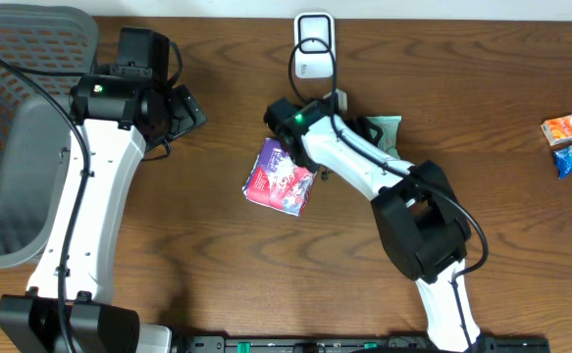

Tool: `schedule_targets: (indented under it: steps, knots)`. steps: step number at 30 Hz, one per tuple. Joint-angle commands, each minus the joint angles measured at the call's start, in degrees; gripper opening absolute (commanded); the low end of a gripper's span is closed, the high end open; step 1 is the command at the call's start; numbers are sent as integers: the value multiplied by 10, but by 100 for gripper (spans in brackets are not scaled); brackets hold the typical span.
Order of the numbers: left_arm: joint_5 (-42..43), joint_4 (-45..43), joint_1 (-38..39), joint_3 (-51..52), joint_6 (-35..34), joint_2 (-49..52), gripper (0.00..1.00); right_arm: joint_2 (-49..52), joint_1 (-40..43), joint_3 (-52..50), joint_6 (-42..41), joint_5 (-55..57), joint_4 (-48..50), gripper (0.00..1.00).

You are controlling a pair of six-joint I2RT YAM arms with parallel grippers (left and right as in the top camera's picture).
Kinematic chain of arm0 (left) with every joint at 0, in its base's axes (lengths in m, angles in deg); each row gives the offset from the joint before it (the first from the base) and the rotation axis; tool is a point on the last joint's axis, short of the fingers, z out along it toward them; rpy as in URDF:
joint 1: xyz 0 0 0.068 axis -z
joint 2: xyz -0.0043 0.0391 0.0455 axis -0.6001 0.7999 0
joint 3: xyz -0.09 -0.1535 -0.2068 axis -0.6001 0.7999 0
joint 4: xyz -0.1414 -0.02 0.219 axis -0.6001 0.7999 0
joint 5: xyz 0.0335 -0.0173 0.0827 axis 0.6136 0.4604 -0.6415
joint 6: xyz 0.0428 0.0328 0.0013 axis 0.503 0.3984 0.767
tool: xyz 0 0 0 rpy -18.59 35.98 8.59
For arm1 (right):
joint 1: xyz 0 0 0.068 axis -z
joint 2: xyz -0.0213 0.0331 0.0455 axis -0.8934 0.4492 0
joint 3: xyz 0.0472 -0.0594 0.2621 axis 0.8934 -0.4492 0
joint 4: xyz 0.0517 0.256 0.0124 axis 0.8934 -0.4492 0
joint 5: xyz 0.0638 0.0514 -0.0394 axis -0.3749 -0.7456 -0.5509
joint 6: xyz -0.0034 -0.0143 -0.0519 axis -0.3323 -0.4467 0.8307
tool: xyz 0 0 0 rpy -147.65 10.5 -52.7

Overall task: Scan the item barcode
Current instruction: 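Lift the green pack and turn it in the right gripper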

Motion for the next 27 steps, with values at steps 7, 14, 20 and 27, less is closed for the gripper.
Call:
schedule_targets:
  steps: [7,14,20,27]
  knots:
    - [-7,3,-2,-2,-5,0,98,-6,155,35,52,-342,40,89]
    - [-7,3,-2,-2,-5,0,98,-6,286,33,167,-671,60,89]
    - [-7,3,-2,-2,-5,0,98,-6,342,2,195,-780,78,74]
    - [-7,3,-2,-2,-5,0,98,-6,353,-108,166,-800,166,49]
